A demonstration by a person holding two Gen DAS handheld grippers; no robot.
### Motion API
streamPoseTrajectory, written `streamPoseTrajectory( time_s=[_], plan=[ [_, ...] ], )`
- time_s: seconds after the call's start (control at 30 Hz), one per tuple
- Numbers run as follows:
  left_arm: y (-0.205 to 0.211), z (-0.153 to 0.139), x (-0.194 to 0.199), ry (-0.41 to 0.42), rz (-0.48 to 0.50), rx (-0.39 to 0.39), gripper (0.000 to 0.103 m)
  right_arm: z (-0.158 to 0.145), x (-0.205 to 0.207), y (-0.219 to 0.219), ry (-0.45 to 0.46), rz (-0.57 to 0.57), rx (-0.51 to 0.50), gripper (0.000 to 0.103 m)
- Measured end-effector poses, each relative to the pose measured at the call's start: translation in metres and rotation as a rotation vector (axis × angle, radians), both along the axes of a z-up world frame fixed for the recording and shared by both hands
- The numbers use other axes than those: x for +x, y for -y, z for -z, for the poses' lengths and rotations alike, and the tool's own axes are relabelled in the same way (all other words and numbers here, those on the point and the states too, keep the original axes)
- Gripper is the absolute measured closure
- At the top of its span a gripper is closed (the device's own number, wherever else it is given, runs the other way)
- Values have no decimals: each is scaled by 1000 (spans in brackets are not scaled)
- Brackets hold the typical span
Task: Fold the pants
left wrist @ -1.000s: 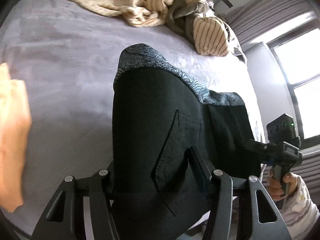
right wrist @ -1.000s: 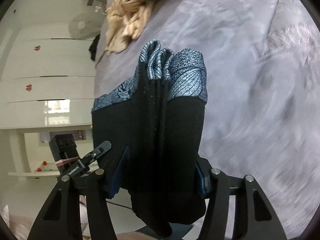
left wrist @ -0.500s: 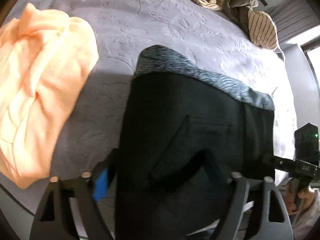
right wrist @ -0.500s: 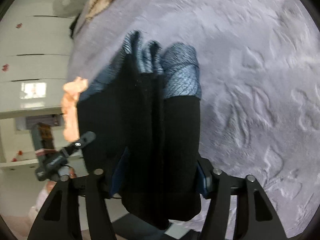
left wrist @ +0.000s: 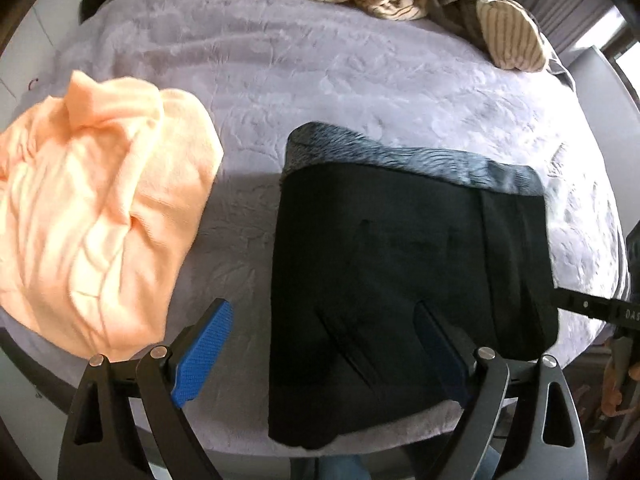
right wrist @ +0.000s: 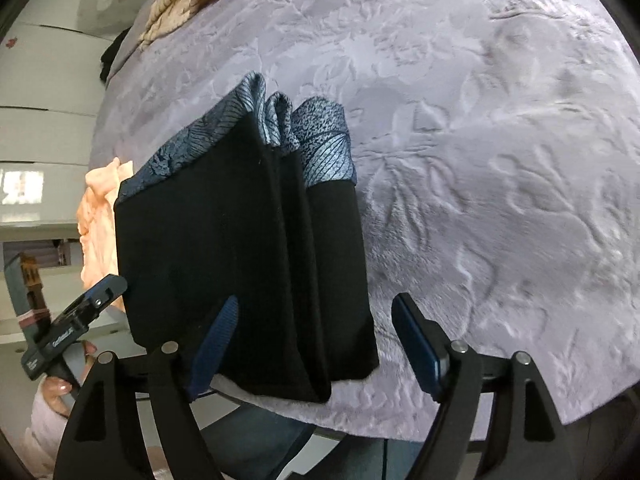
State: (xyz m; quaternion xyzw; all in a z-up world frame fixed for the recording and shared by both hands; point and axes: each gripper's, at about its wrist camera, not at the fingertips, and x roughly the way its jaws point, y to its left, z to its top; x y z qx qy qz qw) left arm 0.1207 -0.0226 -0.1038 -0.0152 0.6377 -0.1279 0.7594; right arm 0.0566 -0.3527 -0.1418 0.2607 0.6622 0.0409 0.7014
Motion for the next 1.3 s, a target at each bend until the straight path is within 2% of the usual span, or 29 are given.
streamPoseTrajectory(
  time_s=[0.27, 0.33, 0.4, 0.57, 0.6, 0.63, 0.8, 1.3],
  plan=[
    [20, -19, -18, 8, 75, 46, 10, -34, -4, -22, 56, 26, -48, 16],
    [25, -24, -20, 21, 89, 53, 10, -43, -2, -32, 70, 3, -85, 13],
    [28, -27, -18, 31, 94, 66, 10, -51, 1, -43, 85, -26, -126, 0],
    [27, -32, -17, 36, 83, 69, 10, -62, 13, -65, 100, -74, -231, 0],
    [29, -32, -17, 40, 82, 74, 2, -65, 13, -67, 97, -82, -246, 0],
    [29, -33, -16, 42, 82, 83, 0, -66, 14, -69, 96, -87, -263, 0],
    [33, -37, -15, 60, 82, 105, 0, -79, 15, -77, 102, -113, -396, 0],
    [40, -51, -18, 117, 65, 149, 0, -93, 8, -81, 100, -104, -435, 0]
  ],
)
